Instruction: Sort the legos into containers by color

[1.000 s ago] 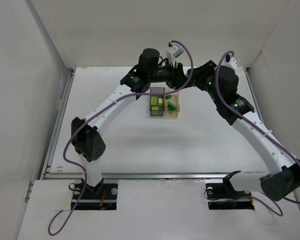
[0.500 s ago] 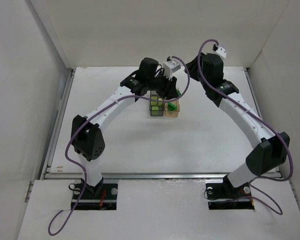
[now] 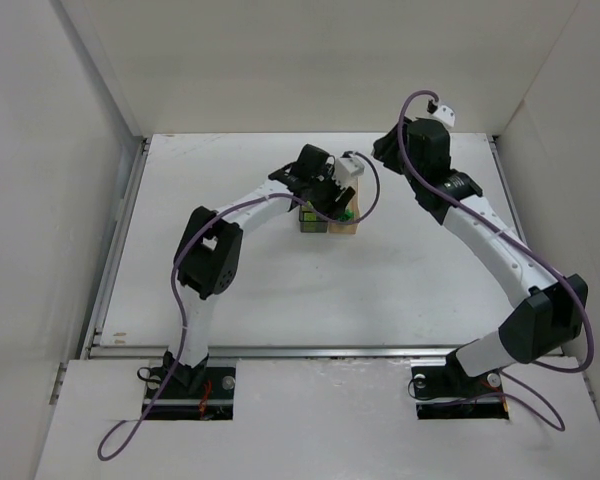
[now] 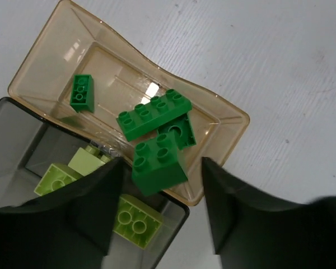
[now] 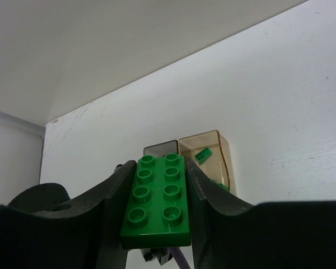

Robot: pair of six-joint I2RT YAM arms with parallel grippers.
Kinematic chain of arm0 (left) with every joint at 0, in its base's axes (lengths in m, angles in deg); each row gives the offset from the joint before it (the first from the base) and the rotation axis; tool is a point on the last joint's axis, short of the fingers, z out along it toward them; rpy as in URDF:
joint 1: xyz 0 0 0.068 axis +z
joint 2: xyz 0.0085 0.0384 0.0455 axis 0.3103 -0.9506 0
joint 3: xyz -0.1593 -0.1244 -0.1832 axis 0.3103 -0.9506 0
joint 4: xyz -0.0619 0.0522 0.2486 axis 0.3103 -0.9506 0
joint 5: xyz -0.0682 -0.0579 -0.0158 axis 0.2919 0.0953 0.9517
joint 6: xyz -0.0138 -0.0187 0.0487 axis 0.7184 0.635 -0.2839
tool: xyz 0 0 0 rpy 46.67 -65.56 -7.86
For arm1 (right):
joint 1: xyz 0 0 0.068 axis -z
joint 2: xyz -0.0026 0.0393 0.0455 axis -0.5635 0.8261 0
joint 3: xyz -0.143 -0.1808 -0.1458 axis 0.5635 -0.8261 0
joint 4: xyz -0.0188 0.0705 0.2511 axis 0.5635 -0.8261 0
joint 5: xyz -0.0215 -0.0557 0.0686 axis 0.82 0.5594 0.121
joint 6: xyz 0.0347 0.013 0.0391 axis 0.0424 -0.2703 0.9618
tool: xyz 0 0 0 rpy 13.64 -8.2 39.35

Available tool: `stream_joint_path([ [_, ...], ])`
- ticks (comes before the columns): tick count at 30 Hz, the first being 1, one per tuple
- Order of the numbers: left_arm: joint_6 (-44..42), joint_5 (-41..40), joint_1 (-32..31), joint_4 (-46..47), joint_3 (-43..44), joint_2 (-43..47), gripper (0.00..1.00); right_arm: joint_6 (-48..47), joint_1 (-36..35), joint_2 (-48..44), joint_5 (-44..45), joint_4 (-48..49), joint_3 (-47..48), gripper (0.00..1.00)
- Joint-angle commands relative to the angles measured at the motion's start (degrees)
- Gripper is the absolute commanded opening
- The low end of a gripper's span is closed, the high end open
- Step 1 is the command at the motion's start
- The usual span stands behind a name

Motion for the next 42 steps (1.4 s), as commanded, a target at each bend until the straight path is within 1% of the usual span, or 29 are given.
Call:
stream_joint_path([
  [1,-2.24,1.55,0.33,4.23,1.82,2.93,0.61,-0.72,-0.05,-1.8,-0.51,-0.62,-0.39,0.0],
  [2,-2.24,1.56,0.33,4.23,1.82,2.93,0.66,-0.72,-0.05,-1.8,-1.12,-0.63,-0.39,0.0],
  [3,-2.24,2.08,0.33,4.23,1.82,2.93,0.75,-0.72,-0.05,-1.8,-1.12,-1.32,-0.39,0.0],
  [4,-2.24,2.08,0.33,4.23,1.82,3.72,0.93,-0.72,-0.05,-1.8,-1.12,-1.33,-0.39,0.0],
  [5,-2.24,2.95,0.33,3.62,1.21,4.51,0.95,-0.72,-0.05,-1.8,-1.82,-1.33,-0.39,0.0],
  [10,-1.55,7.61,0.33,-0.77,2.08,8.2,0.95,-0.02,0.47,-1.8,-3.66,-1.86,-2.06,0.0],
  [14,3.01,15.78,2.34,-3.24,5.24,10.22,0.94,3.31,1.09,-2.33,-6.48,-1.86,-4.17,0.0],
  [15,7.9,19.88,3.22,-3.24,6.03,10.23,0.92,4.11,1.79,-2.33,-7.01,-1.86,-4.17,0.0],
  [16,10.91,22.28,3.75,-2.72,6.83,10.23,0.9,4.81,1.8,-2.33,-8.06,-1.86,-4.17,0.0],
  [17,14.51,24.21,4.28,-1.5,7.44,10.23,0.84,6.21,1.8,-2.33,-8.07,-1.25,-4.7,0.0],
  [18,18.63,27.37,4.98,-0.18,8.06,10.75,0.8,6.84,1.8,-2.33,-8.59,-1.24,-4.7,0.0],
  [19,25.2,28.88,4.99,1.14,8.06,10.76,0.78,7.36,1.8,-2.33,-9.12,-1.24,-4.7,0.0],
  [20,27.53,29.94,4.99,3.15,8.06,10.76,0.78,7.89,1.8,-2.33,-9.73,-0.63,-4.7,0.0],
  [21,29.03,30.64,4.99,3.18,8.76,10.76,0.78,8.68,1.8,-2.33,-9.74,-0.63,-4.7,0.0],
  [22,30.0,30.65,4.99,3.87,9.38,10.76,0.79,8.69,1.8,-1.81,-9.74,-0.63,-4.7,0.0],
  [25,30.71,29.87,3.76,3.09,9.91,10.76,0.88,9.91,1.8,-1.8,-9.74,-0.63,-4.7,0.0],
  [28,35.54,29.86,3.76,6.68,9.39,10.76,0.9,11.23,1.8,-2.94,-9.74,-0.63,-4.7,0.0],
  [31,37.13,28.99,3.23,7.57,9.9,10.76,0.91,12.46,1.8,-3.47,-8.6,-0.63,-4.7,0.0],
  [33,37.13,25.74,2.01,7.05,10.79,10.76,0.91,13.52,1.8,-3.47,-8.59,-0.63,-4.7,0.0],
  [34,37.65,22.77,2.0,7.04,11.4,10.76,0.91,14.3,1.8,-3.47,-8.59,-0.63,-4.7,0.0],
  [36,37.66,20.29,1.47,6.52,11.4,10.23,0.91,14.31,1.28,-3.47,-8.59,-0.63,-4.09,0.0],
  [37,37.66,18.71,0.95,5.73,12.1,10.23,0.89,14.92,1.27,-3.47,-8.59,-0.63,-4.09,0.0],
  [38,37.66,17.74,0.95,5.72,12.11,10.23,0.84,14.93,0.75,-4.0,-8.59,-0.63,-4.09,0.0],
  [40,36.87,15.19,0.42,4.76,12.72,10.23,0.78,16.33,0.74,-4.52,-8.59,-0.63,-4.09,0.0],
  [42,36.87,13.96,0.42,4.05,12.72,10.23,0.74,16.33,0.22,-4.53,-8.59,-0.63,-4.09,0.0],
])
